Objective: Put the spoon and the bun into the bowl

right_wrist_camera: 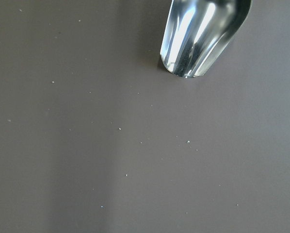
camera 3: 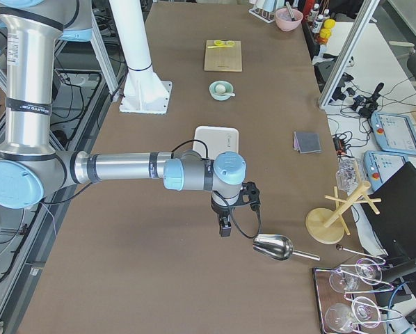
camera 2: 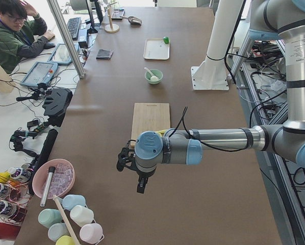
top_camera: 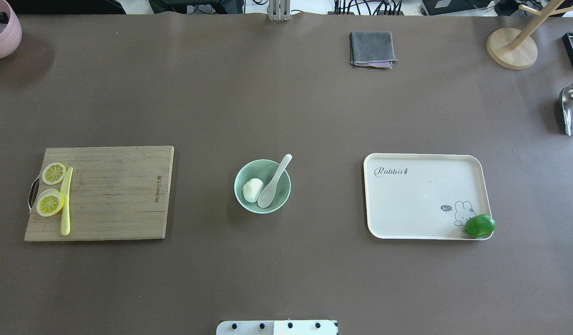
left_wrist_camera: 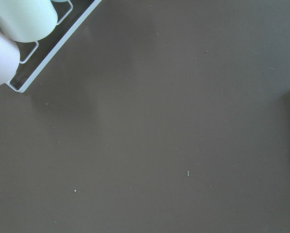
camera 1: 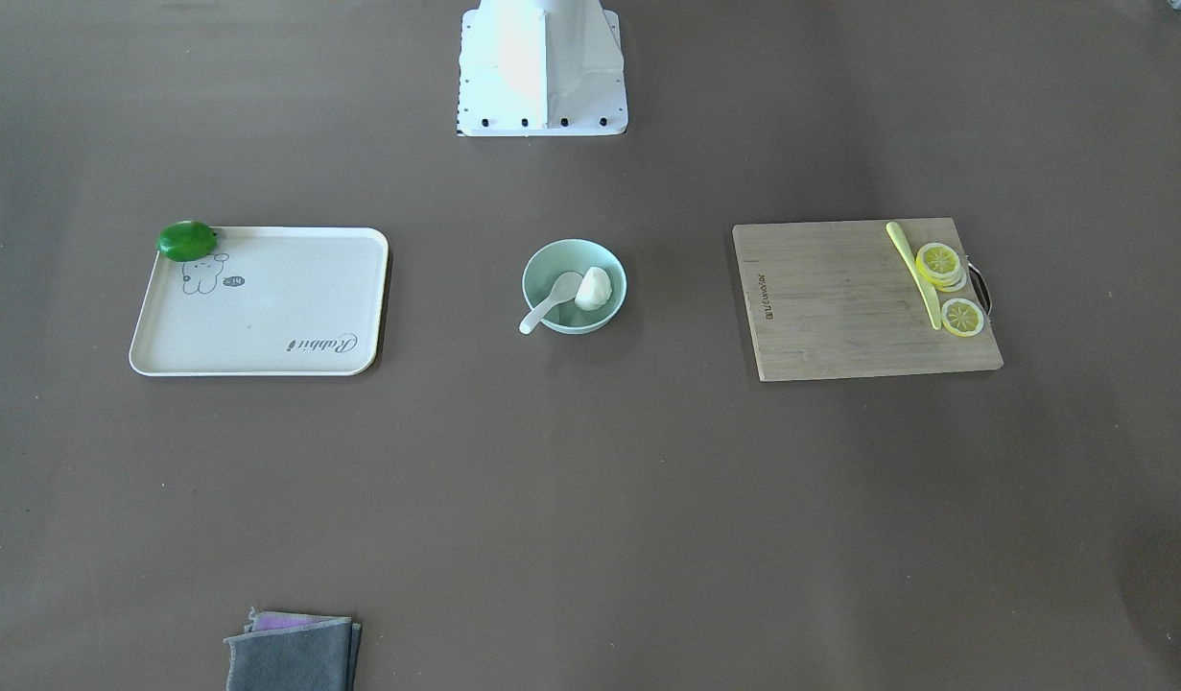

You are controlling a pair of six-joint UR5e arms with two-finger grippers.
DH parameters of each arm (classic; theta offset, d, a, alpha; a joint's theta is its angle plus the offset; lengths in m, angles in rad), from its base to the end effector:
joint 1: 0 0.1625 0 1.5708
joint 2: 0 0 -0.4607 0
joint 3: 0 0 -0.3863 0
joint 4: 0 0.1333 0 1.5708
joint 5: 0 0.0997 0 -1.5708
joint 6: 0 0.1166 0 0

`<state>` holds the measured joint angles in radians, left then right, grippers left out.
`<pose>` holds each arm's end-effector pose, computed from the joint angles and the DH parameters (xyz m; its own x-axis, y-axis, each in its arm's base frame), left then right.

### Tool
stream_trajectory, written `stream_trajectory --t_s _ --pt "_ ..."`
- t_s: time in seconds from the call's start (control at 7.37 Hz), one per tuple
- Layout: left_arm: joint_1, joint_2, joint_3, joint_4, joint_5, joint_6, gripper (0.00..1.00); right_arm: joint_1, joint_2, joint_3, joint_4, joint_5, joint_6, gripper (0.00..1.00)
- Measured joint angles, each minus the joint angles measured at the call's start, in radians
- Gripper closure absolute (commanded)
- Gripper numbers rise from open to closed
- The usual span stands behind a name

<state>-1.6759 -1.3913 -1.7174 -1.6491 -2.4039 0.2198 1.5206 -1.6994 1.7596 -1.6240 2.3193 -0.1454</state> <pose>-0.0895 -0.3998 0.7023 0.6791 0.1804 -0.7116 -0.0443 0.9777 0.2055 0.0325 -0.4290 0.6809 0.7166 -0.1858 0.6723 0.1556 0.9822 0.1055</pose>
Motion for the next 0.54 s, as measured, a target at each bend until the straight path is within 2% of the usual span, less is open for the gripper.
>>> stream_trajectory --t_s 0.54 --pt "0.001 0.016 -0.025 -0.002 -0.009 0.007 0.02 0.000 -0.024 -0.004 0.002 0.014 0.002 0.00"
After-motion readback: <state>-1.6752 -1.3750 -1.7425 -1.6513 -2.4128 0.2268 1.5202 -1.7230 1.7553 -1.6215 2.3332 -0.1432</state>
